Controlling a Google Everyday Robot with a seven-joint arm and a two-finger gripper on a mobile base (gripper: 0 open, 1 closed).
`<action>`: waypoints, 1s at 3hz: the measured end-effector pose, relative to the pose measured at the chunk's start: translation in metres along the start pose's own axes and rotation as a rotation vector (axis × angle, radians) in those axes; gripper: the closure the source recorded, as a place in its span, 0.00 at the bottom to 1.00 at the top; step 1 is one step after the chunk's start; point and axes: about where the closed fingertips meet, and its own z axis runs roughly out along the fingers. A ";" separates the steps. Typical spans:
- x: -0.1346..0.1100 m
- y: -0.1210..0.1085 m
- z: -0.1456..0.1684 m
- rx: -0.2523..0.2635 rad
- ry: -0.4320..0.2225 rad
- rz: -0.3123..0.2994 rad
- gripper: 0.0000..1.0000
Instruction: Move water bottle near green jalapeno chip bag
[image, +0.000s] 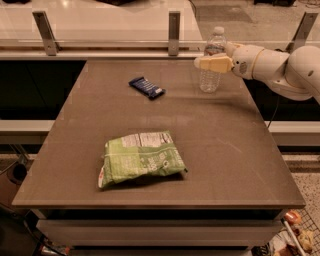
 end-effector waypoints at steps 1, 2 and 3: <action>0.000 0.002 0.003 -0.004 0.000 0.000 0.41; 0.000 0.004 0.005 -0.009 0.000 0.001 0.64; 0.000 0.006 0.008 -0.014 0.000 0.002 0.87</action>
Offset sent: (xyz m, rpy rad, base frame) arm 0.0004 0.0032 -0.0004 0.0004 0.0008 0.0043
